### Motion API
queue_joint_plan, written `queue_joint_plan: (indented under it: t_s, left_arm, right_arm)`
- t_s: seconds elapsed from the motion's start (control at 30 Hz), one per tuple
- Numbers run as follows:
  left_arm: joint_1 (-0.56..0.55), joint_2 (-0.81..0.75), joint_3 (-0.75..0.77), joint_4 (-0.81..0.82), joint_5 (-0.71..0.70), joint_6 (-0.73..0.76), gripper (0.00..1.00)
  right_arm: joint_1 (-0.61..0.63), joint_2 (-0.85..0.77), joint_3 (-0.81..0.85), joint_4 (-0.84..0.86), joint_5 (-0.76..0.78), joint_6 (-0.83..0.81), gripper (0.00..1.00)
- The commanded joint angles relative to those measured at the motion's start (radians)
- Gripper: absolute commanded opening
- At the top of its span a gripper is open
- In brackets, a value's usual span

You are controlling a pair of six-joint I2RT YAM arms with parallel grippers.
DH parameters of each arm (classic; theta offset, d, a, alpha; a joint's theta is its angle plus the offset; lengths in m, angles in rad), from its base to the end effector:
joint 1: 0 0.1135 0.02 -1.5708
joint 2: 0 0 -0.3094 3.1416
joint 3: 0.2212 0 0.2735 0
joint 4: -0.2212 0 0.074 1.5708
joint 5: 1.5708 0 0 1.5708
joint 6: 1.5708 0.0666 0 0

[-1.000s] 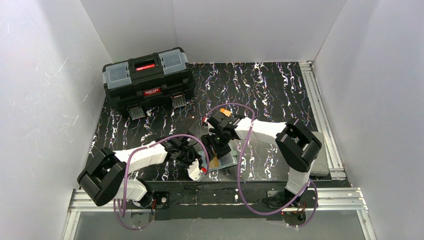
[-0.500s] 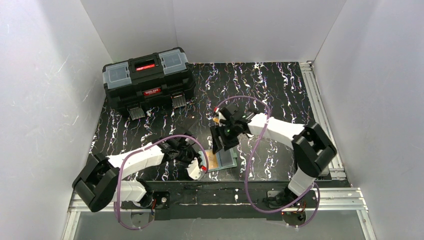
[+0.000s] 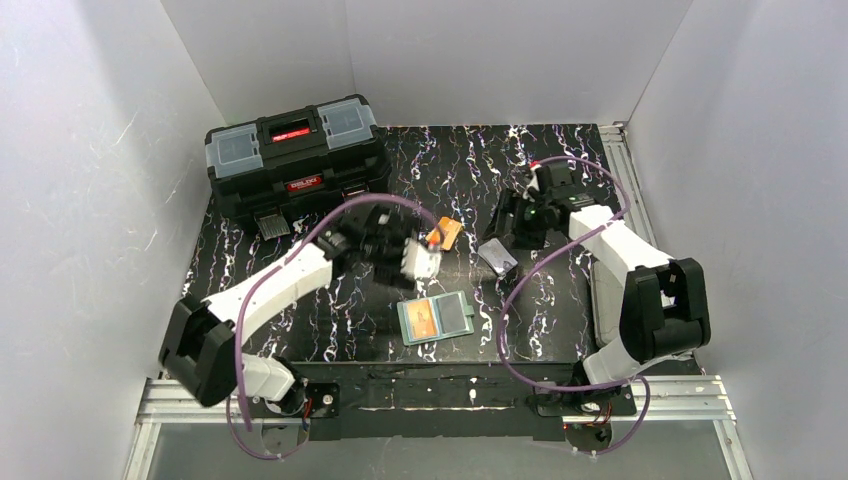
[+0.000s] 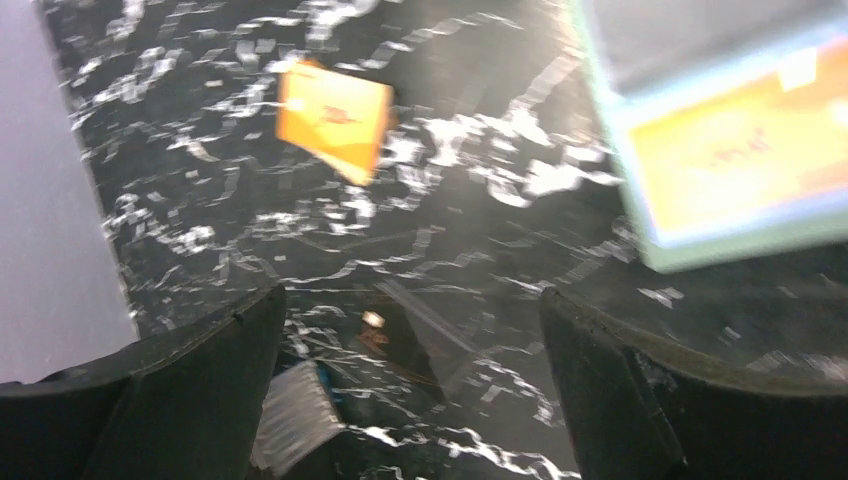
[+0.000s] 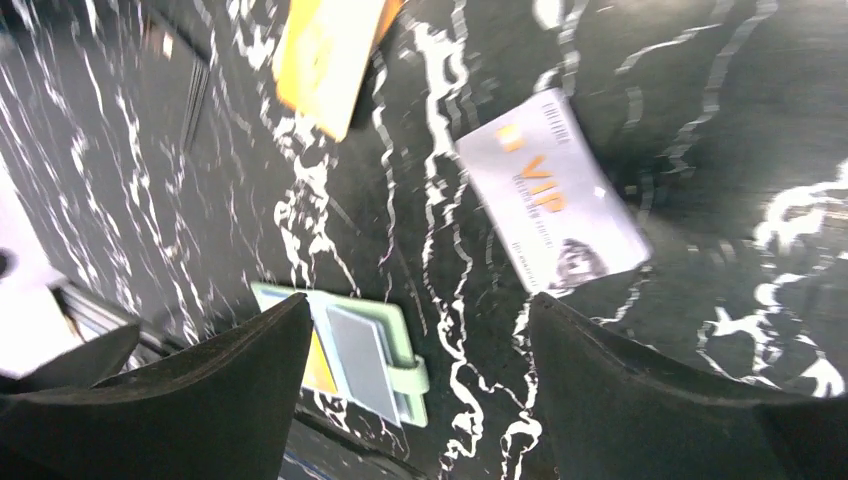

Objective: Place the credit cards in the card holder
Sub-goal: Pick up the credit card from the center of the board.

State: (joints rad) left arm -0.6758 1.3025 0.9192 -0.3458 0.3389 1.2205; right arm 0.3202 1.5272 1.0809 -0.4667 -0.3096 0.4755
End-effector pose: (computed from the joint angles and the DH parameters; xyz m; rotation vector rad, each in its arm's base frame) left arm 0.2280 -0.2111 0.2765 1.9244 1.1698 -0.0997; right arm 0.3326 0.1317 0.2528 0.0627 2.5651 0.7074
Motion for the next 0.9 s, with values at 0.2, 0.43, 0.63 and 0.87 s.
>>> queue_joint_plan:
  t_s: [0.2, 0.43, 0.63, 0.87]
  left_arm:
    - [0.071, 0.254, 0.492, -0.196, -0.042, -0.524, 0.98]
    - [0.094, 0.371, 0.674, -0.407, 0.168, -0.488, 0.98]
    - [0.075, 0.402, 0.501, -0.108, 0.278, -0.295, 0.95]
    - [0.01, 0.559, 0.417, 0.328, 0.315, -0.275, 0.84]
  right_arm:
    - [-0.213, 0.028, -0.024, 0.089, -0.035, 0.153, 0.98]
    - [-0.311, -0.004, -0.127, 0.209, -0.094, 0.192, 0.43]
    - [-0.311, 0.059, -0.109, 0.273, -0.124, 0.174, 0.62]
    - [-0.311, 0.193, -0.087, 0.361, -0.163, 0.178, 0.85]
